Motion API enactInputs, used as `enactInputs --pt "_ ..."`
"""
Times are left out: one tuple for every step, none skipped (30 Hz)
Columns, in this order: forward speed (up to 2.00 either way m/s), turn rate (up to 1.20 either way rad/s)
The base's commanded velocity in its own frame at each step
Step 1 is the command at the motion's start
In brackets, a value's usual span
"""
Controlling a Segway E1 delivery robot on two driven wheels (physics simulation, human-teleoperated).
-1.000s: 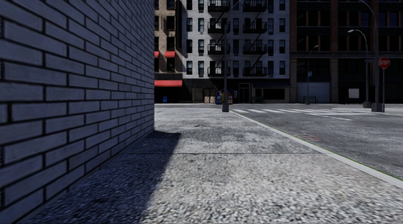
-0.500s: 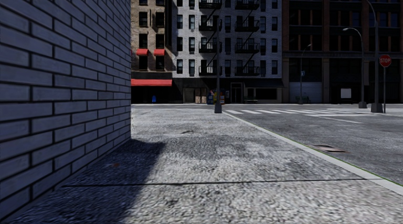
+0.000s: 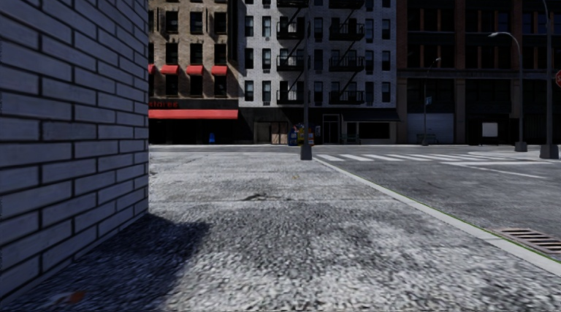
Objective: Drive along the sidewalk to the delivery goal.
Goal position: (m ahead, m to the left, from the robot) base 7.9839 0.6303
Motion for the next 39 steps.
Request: enactInputs --pt "2.0 0.0" --pt "2.0 0.0" --pt "2.0 0.0" --pt "2.0 0.0" --pt "2.0 0.0" --pt "2.0 0.0" --pt "2.0 0.0" --pt "2.0 0.0" --pt "2.0 0.0" --pt "2.0 0.0" --pt "2.0 0.0" --pt "2.0 0.0" --pt "2.0 0.0" --pt "2.0 0.0" --pt "2.0 0.0" --pt "2.0 0.0" --pt "2.0 0.0" --pt "2.0 0.0" --pt "2.0 0.0" --pt "2.0 0.0" --pt "2.0 0.06" --pt "2.0 0.06" --pt "2.0 0.18" --pt "2.0 0.41" --pt "2.0 0.5" --pt "2.0 0.5" --pt "2.0 0.51" --pt "2.0 0.07" --pt "2.0 0.07" --pt "2.0 0.0" --pt "2.0 0.0" --pt "2.0 0.0" --pt "2.0 0.0" --pt "2.0 0.0" --pt "2.0 0.0" --pt "2.0 0.0" --pt "2.0 0.0" --pt "2.0 0.0" --pt "2.0 0.0"
